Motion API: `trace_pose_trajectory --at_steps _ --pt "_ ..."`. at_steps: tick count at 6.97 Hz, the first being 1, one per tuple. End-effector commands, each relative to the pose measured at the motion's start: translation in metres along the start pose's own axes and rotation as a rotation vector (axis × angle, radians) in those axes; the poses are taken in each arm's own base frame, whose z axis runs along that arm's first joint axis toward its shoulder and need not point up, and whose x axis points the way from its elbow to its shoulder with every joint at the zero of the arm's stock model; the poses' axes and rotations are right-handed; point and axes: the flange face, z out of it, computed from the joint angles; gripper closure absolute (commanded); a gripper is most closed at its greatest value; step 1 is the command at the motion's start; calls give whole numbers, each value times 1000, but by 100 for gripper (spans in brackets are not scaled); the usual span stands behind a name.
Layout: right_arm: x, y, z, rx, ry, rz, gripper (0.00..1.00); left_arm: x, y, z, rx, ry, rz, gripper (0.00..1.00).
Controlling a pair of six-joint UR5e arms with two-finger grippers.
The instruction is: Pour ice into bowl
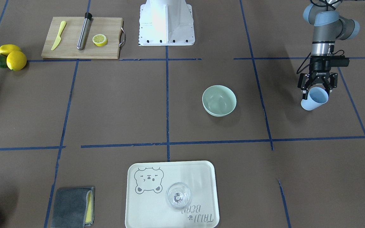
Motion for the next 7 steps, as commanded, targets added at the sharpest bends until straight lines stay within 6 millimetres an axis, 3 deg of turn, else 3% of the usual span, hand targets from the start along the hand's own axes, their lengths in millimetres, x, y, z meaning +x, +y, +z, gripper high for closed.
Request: trace_pose_trajectory --at_steps 1,7 --pt "0 0 0 -1 0 1 0 2 3 8 5 -5 2 0" --pt "0 0 0 0 1 0 0 7 12 23 3 -10 6 4"
